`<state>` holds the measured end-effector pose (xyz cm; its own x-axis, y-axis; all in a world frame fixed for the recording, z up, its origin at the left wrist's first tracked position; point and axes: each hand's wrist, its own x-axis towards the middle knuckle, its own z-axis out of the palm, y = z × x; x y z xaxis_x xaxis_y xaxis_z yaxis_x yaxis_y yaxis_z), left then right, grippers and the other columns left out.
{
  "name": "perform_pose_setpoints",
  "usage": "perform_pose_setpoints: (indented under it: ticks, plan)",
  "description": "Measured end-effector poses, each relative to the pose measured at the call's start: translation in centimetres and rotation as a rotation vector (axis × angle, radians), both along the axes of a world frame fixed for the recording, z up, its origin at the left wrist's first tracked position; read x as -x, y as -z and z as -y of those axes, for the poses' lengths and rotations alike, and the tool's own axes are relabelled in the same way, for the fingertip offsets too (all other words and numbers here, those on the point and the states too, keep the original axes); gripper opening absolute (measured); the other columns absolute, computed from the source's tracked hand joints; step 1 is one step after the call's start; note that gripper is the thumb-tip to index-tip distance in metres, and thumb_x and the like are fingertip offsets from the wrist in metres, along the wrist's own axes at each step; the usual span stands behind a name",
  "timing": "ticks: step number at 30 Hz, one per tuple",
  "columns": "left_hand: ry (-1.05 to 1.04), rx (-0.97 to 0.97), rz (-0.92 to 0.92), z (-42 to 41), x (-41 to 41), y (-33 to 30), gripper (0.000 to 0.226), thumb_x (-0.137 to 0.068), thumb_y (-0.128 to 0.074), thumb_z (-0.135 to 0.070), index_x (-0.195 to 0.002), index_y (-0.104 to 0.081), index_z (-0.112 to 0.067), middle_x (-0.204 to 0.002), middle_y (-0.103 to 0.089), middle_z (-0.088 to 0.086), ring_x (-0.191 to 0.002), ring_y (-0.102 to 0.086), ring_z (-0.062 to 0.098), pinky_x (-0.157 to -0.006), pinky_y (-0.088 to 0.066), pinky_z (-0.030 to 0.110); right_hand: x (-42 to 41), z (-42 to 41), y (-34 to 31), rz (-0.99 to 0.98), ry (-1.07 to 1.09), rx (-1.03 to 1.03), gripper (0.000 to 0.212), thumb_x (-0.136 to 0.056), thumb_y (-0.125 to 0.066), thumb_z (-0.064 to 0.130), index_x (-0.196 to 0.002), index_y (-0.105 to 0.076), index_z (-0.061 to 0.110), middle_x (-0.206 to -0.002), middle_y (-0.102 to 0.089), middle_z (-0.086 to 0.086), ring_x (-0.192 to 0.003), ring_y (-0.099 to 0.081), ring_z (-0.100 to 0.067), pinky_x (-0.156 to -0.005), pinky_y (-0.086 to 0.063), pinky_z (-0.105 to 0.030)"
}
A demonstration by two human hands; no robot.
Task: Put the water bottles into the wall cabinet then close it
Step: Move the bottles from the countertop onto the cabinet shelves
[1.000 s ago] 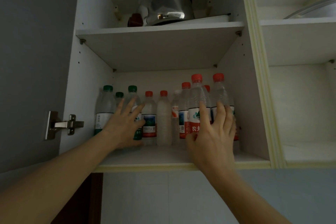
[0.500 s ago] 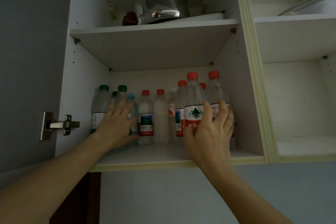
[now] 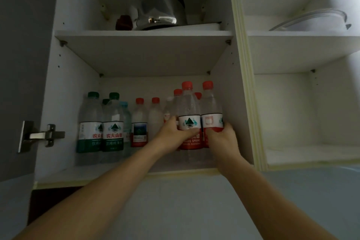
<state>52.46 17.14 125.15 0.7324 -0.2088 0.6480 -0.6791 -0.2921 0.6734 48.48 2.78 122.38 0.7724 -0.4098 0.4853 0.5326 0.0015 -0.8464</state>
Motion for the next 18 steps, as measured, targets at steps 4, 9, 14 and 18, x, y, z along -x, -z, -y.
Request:
perform_pose_setpoints:
  ticks: [4, 9, 14, 18]
  plan:
    - [-0.033, -0.029, -0.001, -1.9, 0.7, -0.2, 0.045, -0.084, -0.081, -0.035, -0.115, -0.048, -0.034, -0.102, -0.062, -0.016, -0.088, -0.064, 0.001, -0.06, -0.055, 0.017, 0.3, 0.6, 0.2, 0.013, -0.051, 0.185, 0.047, -0.09, -0.075, 0.007, -0.132, -0.058, 0.015, -0.115, -0.07, -0.005, -0.101, -0.07, -0.019, -0.078, -0.059, -0.032]
    - [-0.193, -0.076, 0.021, -7.0, 1.0, 0.1, 0.055, -0.082, -0.08, -0.044, -0.128, -0.054, -0.029, -0.112, -0.067, -0.012, -0.101, -0.067, 0.008, -0.084, -0.058, 0.032, 0.3, -1.5, -0.5, 0.006, -0.192, 0.423, 0.051, -0.083, -0.084, 0.014, -0.127, -0.06, 0.021, -0.111, -0.071, 0.003, -0.099, -0.07, -0.012, -0.08, -0.058, -0.027]
    - [-0.405, -0.103, 0.108, -11.7, 0.6, 1.1, 0.055, -0.083, -0.074, -0.055, -0.129, -0.055, -0.032, -0.108, -0.064, -0.017, -0.092, -0.06, -0.001, -0.069, -0.046, 0.017, -1.0, -5.5, -1.3, 0.039, -0.266, 0.662, 0.04, -0.085, -0.083, 0.023, -0.115, -0.059, 0.032, -0.098, -0.065, 0.017, -0.085, -0.064, 0.002, -0.053, -0.048, -0.008]
    - [-0.471, -0.144, 0.153, -13.4, 0.0, 1.8, 0.05, -0.089, -0.073, -0.045, -0.132, -0.056, -0.026, -0.125, -0.067, -0.006, -0.098, -0.061, 0.002, -0.075, -0.047, 0.016, -1.9, -7.6, -2.1, 0.026, -0.224, 0.774, 0.042, -0.085, -0.083, 0.024, -0.114, -0.053, 0.026, -0.099, -0.065, 0.01, -0.086, -0.062, -0.001, -0.063, -0.048, -0.013]
